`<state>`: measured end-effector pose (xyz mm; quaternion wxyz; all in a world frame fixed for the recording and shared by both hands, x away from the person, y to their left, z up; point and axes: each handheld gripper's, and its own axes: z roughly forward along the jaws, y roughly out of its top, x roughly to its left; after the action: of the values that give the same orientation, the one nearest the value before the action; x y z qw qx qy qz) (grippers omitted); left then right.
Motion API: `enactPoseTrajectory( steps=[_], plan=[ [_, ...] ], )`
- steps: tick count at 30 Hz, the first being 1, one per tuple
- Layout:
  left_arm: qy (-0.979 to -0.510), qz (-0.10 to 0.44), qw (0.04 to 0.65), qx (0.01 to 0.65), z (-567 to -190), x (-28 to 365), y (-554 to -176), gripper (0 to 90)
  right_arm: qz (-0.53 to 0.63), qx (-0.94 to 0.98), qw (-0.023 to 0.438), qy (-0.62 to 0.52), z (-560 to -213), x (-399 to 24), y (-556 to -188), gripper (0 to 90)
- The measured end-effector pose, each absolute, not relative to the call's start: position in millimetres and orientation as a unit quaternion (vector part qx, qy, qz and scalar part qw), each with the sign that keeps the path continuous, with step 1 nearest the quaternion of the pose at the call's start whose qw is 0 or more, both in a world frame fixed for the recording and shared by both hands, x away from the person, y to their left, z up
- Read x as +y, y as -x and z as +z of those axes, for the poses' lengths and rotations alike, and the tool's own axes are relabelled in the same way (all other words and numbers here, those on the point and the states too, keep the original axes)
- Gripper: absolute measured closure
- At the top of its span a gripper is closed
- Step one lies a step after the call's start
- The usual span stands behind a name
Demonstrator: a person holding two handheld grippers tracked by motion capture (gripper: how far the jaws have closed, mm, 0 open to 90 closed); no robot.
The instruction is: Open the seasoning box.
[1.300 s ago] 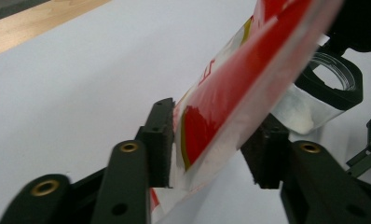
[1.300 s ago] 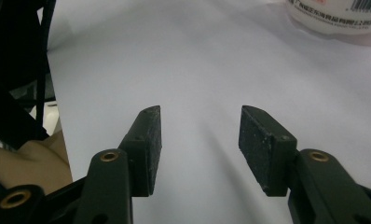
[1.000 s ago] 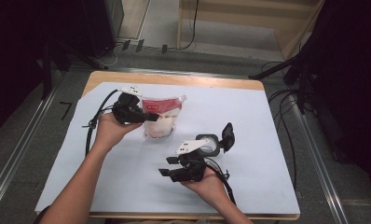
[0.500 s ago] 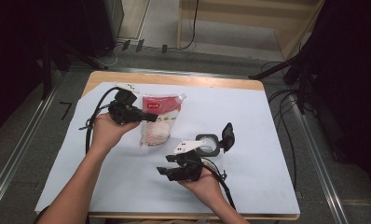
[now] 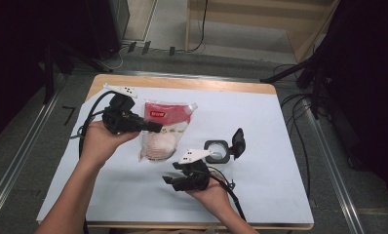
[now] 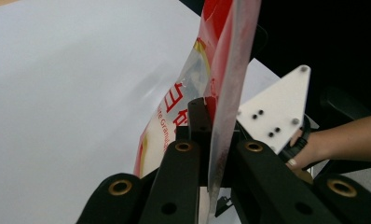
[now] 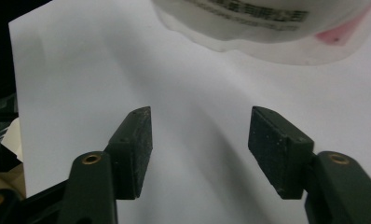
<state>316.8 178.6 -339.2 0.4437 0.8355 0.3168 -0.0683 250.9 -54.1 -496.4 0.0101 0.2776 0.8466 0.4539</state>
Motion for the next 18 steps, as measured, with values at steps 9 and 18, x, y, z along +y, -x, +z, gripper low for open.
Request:
enactPoseTrajectory(
  steps=[9, 18],
  plan=[
    [-0.838, -0.082, 0.439, 0.314, -339, 178, -310, 90.0, 0.452, 0.840, 0.019, -0.299, -507, -45, -255, 21.9],
    [-0.819, -0.129, 0.461, 0.317, -337, 183, -303, 90.0, 0.452, 0.830, 0.032, -0.326, -509, -43, -259, 22.3]
  ],
)
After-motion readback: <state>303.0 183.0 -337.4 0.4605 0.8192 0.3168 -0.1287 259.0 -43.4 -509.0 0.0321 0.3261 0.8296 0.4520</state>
